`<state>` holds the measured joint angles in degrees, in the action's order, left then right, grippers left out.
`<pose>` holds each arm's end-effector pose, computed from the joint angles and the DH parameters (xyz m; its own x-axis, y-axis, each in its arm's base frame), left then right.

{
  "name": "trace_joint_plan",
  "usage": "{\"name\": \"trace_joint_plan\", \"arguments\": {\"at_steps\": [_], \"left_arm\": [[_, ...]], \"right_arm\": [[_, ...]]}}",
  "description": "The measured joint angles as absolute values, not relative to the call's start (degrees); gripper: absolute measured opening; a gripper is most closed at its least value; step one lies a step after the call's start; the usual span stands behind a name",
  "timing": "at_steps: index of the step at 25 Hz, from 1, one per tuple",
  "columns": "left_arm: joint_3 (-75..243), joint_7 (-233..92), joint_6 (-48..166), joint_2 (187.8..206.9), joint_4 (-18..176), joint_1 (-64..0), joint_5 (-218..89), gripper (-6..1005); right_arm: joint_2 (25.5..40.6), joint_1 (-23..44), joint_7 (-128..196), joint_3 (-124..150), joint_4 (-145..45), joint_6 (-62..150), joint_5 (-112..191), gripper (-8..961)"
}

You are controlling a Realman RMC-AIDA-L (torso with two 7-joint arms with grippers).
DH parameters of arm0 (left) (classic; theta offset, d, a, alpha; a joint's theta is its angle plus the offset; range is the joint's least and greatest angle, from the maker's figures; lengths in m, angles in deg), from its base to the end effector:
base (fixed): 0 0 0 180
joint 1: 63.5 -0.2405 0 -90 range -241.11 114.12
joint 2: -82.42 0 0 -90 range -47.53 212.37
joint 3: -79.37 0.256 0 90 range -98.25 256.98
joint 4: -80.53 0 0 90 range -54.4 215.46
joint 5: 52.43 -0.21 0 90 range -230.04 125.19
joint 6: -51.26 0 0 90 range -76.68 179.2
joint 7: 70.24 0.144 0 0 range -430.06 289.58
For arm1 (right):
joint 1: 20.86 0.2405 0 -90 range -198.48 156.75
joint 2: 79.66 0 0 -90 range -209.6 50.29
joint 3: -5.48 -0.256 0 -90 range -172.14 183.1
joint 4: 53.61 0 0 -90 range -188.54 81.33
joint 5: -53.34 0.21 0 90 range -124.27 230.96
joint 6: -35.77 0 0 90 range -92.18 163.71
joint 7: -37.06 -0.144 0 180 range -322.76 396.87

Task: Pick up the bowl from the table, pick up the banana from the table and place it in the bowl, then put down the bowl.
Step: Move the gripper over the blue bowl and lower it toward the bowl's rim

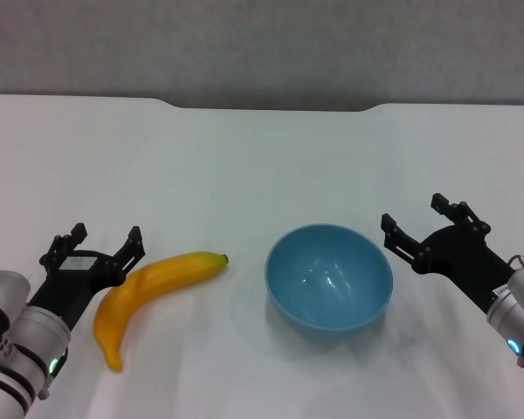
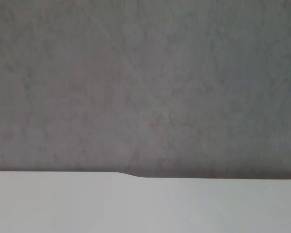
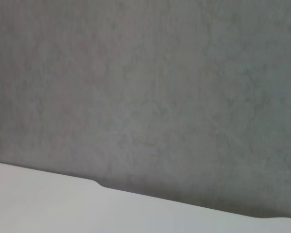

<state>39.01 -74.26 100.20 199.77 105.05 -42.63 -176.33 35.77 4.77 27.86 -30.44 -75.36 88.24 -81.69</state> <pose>-0.3209 0.3217 -0.0639 0.6518 0.2043 0.7304 0.7583 -0.1886 -0.6240 0.2941 0.3342 -0.0681 0.7527 -0.1223 -0.6470 -0.6269 -0.4335 -0.6474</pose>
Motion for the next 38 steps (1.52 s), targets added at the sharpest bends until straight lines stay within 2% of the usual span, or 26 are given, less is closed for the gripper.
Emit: {"name": "trace_joint_plan", "arguments": {"at_steps": [12,22,24,25,26,27,29,32,34,35,38], "left_arm": [[39.1,-75.1,100.0,199.64,105.1,-42.8,-176.5,894],[36.5,-75.5,102.4,198.49,111.0,-45.3,-177.9,892],[34.3,-75.4,102.6,197.71,114.5,-46.2,-180.6,892],[33.3,-75.4,101.7,196.64,117.7,-47.2,-182.7,892],[31.5,-75.4,98.9,194.61,123.8,-49.1,-185.6,891],[31.5,-75.4,98.9,194.61,123.8,-49.1,-185.6,891],[27.7,-75.4,92.0,192.24,132.8,-52.2,-189.0,891],[24.1,-75.4,86.3,191.62,137.4,-54.6,-192.6,890],[20.2,-75.4,79.0,191.88,142.0,-56.5,-197.2,890],[16.8,-75.3,70.7,192.58,147.0,-58.4,-201.4,889],[14.0,-75.2,62.6,193.47,151.5,-59.7,-204.5,888]], "right_arm": [[35.65,5.1,27.9,-30.2,-75.6,87.8,-81.8,893],[35.19,5.0,27.9,-30.7,-76.3,91.6,-81.8,892],[34.54,4.9,27.9,-30.8,-77.4,92.8,-81.9,892],[34.05,4.9,27.9,-30.8,-78.3,93.1,-81.9,892],[33.26,5.0,27.9,-30.8,-79.6,93.0,-81.9,892],[32.45,5.0,27.9,-30.8,-81.3,92.5,-82.0,892],[30.60,4.7,27.9,-31.0,-85.0,91.3,-82.2,892],[28.09,3.2,28.3,-32.8,-91.2,87.4,-84.1,892],[26.94,1.4,29.2,-35.7,-96.1,82.6,-86.7,892],[26.04,-1.5,30.8,-40.7,-103.2,74.5,-90.8,892],[25.85,-4.9,32.4,-46.2,-111.4,64.6,-95.4,891]]}}
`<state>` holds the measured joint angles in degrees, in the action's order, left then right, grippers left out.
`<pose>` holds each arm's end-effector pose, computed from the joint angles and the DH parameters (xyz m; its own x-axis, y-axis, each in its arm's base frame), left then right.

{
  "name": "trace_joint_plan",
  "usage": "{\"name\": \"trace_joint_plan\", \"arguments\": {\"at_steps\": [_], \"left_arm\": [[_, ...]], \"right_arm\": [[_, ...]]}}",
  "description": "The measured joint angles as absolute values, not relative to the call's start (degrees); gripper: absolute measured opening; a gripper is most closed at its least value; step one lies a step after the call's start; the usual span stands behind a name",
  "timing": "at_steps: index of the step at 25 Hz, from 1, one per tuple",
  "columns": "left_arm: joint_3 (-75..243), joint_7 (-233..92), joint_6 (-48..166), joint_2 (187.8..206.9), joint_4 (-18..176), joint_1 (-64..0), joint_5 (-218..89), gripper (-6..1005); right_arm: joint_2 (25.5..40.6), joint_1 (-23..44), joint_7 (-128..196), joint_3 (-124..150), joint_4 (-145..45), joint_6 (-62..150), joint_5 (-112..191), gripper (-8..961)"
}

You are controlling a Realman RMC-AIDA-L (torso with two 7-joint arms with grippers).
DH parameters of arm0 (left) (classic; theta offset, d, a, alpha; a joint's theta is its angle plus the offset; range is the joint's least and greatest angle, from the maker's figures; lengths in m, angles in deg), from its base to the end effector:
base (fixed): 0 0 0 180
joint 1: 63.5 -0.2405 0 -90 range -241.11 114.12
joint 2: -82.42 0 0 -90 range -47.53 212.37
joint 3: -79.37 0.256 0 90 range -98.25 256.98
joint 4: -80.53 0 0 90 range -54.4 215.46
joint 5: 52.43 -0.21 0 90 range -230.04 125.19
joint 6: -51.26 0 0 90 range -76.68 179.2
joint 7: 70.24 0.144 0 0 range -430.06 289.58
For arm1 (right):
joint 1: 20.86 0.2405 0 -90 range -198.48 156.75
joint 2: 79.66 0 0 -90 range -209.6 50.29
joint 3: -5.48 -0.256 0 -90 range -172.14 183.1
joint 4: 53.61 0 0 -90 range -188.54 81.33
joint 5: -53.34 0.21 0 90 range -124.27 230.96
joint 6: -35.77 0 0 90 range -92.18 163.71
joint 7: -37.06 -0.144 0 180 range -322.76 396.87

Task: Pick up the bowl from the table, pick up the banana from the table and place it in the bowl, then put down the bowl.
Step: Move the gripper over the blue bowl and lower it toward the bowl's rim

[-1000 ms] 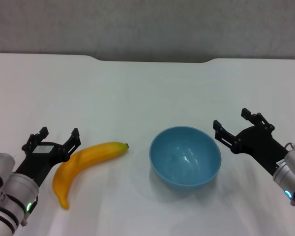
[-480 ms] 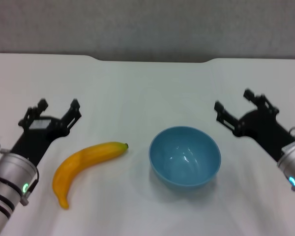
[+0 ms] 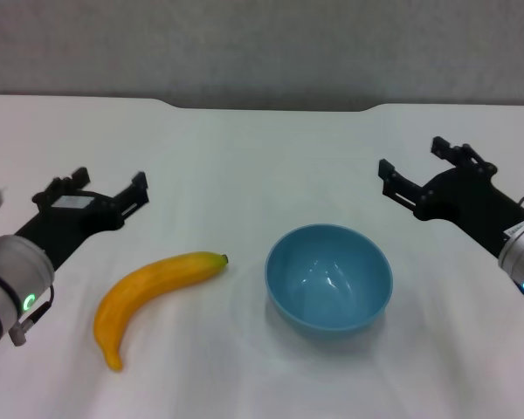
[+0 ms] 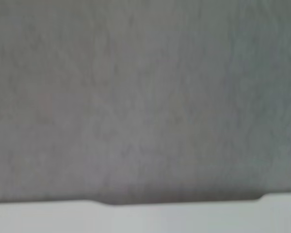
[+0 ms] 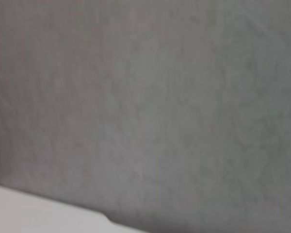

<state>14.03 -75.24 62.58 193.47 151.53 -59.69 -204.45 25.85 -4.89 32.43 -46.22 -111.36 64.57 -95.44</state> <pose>-0.2554 0.3324 -0.0053 0.6407 0.2564 0.7237 0.7671 -0.2560 -0.5883 0.2394 0.3496 -0.0240 0.7623 -0.0938 -0.6404 -0.6001 -0.4731 -0.6451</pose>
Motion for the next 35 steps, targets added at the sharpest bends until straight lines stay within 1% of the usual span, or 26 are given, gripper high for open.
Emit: {"name": "trace_joint_plan", "arguments": {"at_steps": [2,3,4,6,8,9,12,19,24,28,30,35], "left_arm": [[11.4,-74.3,55.2,194.58,155.4,-60.8,-206.2,888],[8.5,-71.9,48.3,195.98,158.1,-61.2,-206.5,887],[8.5,-71.9,48.3,195.98,158.1,-61.2,-206.5,887],[5.2,-69.1,41.1,197.56,160.6,-61.2,-206.4,886],[2.4,-66.5,35.0,198.71,162.7,-61.1,-206.4,885],[1.8,-65.9,33.4,198.90,163.2,-61.0,-206.3,885],[0.7,-65.2,29.8,198.88,163.9,-60.4,-205.9,884],[-0.9,-65.1,27.9,198.98,162.7,-59.8,-205.7,882],[-1.7,-63.5,27.8,198.82,162.9,-60.3,-206.0,880],[-2.7,-62.1,27.7,198.93,162.9,-60.5,-205.8,878],[-2.8,-62.1,27.5,198.96,162.8,-60.4,-205.7,878],[-2.8,-62.1,27.4,199.01,162.1,-59.8,-205.7,876]], "right_arm": [[27.05,-8.6,34.4,-51.8,-119.7,53.9,-100.4,891],[28.08,-10.1,35.6,-54.2,-123.4,48.5,-102.7,891],[29.51,-11.4,36.9,-56.6,-126.6,43.1,-104.5,891],[32.23,-12.9,39.8,-60.5,-131.7,33.0,-106.7,891],[34.27,-12.9,42.6,-63.5,-135.2,24.3,-107.1,891],[34.83,-12.6,43.5,-64.7,-136.6,20.7,-106.9,891],[34.91,-9.9,43.6,-68.1,-138.7,11.8,-102.2,891],[34.85,-8.2,43.0,-77.8,-138.4,2.3,-95.5,891],[34.81,1.0,45.1,-88.3,-133.7,-16.4,-95.2,891],[34.82,6.9,48.4,-92.6,-128.2,-23.9,-94.3,891],[34.84,9.2,50.2,-93.8,-124.7,-24.9,-92.6,892],[34.89,12.1,54.1,-95.5,-118.9,-25.0,-88.5,892]]}}
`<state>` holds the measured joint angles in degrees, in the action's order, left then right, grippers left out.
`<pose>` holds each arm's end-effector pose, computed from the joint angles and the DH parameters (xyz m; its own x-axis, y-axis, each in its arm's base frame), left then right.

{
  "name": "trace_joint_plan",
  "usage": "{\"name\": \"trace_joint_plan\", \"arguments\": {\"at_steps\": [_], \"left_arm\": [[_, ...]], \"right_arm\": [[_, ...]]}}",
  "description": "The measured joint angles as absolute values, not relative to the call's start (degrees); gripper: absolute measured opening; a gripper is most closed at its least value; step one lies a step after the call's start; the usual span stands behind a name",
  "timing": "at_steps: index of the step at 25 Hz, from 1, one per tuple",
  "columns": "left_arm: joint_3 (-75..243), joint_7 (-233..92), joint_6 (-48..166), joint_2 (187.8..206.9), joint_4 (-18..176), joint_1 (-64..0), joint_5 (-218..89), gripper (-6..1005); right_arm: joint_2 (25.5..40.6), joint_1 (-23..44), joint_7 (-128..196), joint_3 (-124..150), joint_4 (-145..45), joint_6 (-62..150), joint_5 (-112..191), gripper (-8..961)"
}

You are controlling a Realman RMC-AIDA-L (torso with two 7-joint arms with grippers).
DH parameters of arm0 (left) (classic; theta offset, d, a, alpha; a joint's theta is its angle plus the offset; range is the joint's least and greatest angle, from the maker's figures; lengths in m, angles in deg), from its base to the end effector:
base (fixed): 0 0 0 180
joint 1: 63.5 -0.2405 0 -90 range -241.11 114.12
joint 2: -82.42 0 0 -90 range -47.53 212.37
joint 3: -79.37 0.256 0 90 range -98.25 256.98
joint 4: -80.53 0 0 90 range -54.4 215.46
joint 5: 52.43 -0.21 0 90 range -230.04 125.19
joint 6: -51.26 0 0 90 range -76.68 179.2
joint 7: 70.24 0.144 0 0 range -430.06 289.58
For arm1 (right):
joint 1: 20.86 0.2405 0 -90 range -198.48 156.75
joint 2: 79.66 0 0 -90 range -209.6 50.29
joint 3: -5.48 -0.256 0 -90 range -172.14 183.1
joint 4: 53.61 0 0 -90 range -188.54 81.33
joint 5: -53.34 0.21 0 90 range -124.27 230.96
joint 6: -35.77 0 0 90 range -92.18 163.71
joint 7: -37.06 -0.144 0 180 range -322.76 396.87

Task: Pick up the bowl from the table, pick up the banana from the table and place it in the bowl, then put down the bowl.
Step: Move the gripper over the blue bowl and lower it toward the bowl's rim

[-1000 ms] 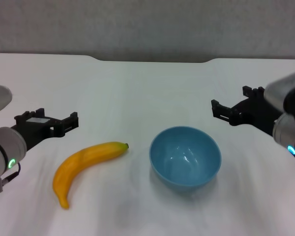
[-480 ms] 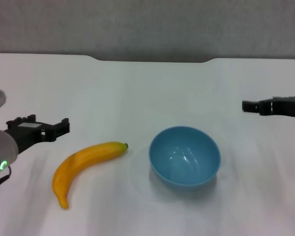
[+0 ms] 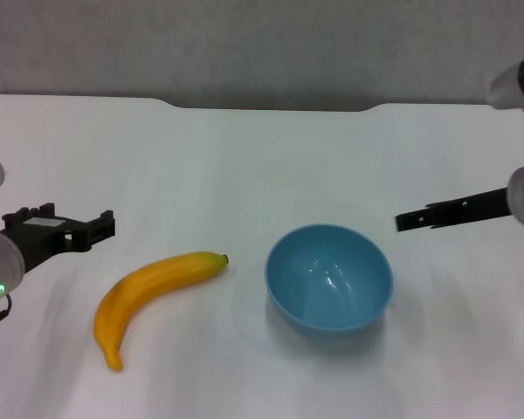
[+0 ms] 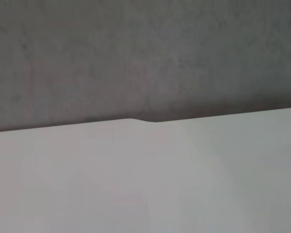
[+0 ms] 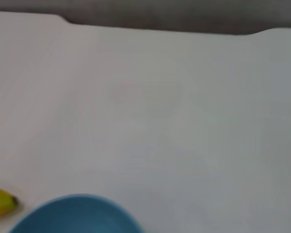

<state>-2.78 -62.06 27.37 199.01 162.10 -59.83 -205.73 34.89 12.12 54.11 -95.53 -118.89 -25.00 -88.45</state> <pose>-0.2667 0.3414 0.0169 0.6617 0.5164 0.5436 0.7054 -0.1830 -0.6848 0.2188 0.4093 0.0158 0.5494 -0.7852 -0.2855 -0.7731 -0.3481 -0.5302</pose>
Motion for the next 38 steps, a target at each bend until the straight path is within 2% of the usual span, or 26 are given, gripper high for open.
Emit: {"name": "trace_joint_plan", "arguments": {"at_steps": [10,28,38], "left_arm": [[-1.9,-62.4,27.5,199.21,160.2,-58.0,-205.8,872],[-0.5,-62.2,28.4,199.31,155.1,-54.0,-202.9,866],[-0.4,-62.3,29.2,199.28,154.6,-53.8,-202.9,863]], "right_arm": [[35.17,18.9,60.5,-95.2,-103.2,-21.3,-82.8,892],[35.43,24.3,64.0,-87.8,-90.5,-13.1,-76.2,892],[35.47,25.9,65.3,-84.6,-86.2,-10.6,-73.9,882]]}}
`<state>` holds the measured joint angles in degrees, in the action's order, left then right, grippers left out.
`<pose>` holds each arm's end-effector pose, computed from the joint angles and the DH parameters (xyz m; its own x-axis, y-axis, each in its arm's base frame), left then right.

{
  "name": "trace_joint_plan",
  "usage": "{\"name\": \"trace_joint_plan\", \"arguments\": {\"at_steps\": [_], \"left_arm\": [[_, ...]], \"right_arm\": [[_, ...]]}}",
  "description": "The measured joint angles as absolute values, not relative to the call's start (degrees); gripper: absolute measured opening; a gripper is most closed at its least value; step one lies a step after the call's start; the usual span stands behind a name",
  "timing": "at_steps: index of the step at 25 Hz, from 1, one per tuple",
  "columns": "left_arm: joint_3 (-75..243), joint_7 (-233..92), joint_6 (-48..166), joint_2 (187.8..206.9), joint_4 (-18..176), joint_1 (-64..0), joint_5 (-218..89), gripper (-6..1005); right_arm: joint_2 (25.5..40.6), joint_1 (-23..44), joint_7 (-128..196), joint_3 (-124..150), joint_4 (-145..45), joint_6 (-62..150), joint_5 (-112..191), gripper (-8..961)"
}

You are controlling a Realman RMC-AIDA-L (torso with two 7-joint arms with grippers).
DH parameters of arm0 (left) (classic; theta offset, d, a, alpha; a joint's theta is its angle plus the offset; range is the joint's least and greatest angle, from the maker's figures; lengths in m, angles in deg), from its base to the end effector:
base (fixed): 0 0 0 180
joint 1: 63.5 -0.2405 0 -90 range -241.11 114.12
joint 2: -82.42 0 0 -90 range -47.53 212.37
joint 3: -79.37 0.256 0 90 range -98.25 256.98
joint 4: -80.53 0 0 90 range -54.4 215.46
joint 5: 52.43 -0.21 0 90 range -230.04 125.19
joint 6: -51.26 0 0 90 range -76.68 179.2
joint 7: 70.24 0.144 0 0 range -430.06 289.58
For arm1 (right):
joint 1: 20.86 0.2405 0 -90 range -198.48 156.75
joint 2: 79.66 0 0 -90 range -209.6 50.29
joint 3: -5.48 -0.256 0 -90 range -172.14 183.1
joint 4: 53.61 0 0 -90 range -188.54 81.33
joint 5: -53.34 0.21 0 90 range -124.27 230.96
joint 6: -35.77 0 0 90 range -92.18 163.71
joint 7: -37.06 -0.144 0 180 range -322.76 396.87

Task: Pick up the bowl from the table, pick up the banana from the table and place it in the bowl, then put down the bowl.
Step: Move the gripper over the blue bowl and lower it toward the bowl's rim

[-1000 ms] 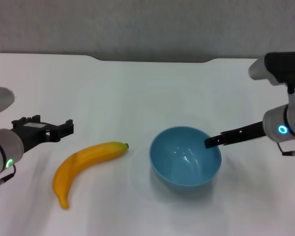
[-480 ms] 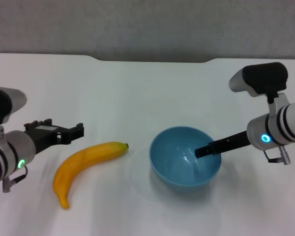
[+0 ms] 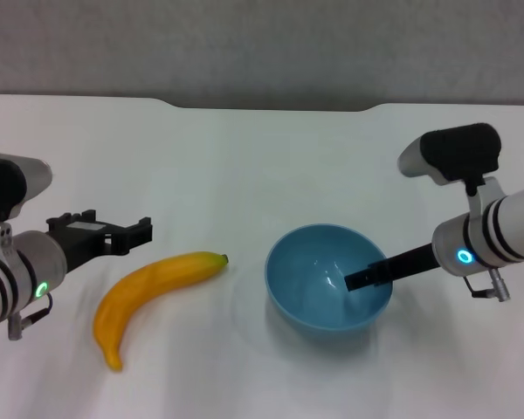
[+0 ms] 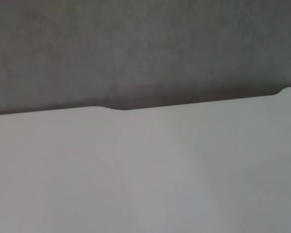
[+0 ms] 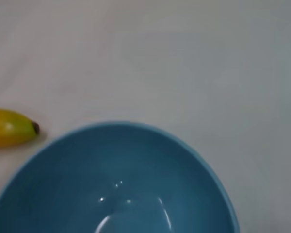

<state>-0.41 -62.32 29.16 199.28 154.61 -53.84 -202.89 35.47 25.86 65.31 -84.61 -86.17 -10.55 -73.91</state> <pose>-0.2595 0.3561 -0.0119 0.6524 0.5438 0.5279 0.7224 -0.2359 -0.6500 0.2351 0.4153 -0.0683 0.5641 -0.8166 -0.1227 -0.7537 -0.4485 -0.4804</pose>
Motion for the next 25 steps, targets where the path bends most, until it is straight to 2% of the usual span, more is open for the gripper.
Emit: {"name": "trace_joint_plan", "arguments": {"at_steps": [8,22,25], "left_arm": [[-0.5,-62.3,29.8,199.22,154.6,-53.9,-202.9,860],[-0.4,-62.2,30.9,199.22,154.4,-54.4,-202.9,855],[-0.3,-62.1,31.0,199.22,154.4,-54.3,-202.9,854]], "right_arm": [[35.80,26.3,65.3,-81.9,-86.0,-10.0,-73.7,879],[35.65,24.0,67.4,-80.0,-89.1,-6.9,-71.7,539],[35.65,24.0,67.5,-80.0,-89.1,-6.9,-71.7,408]]}}
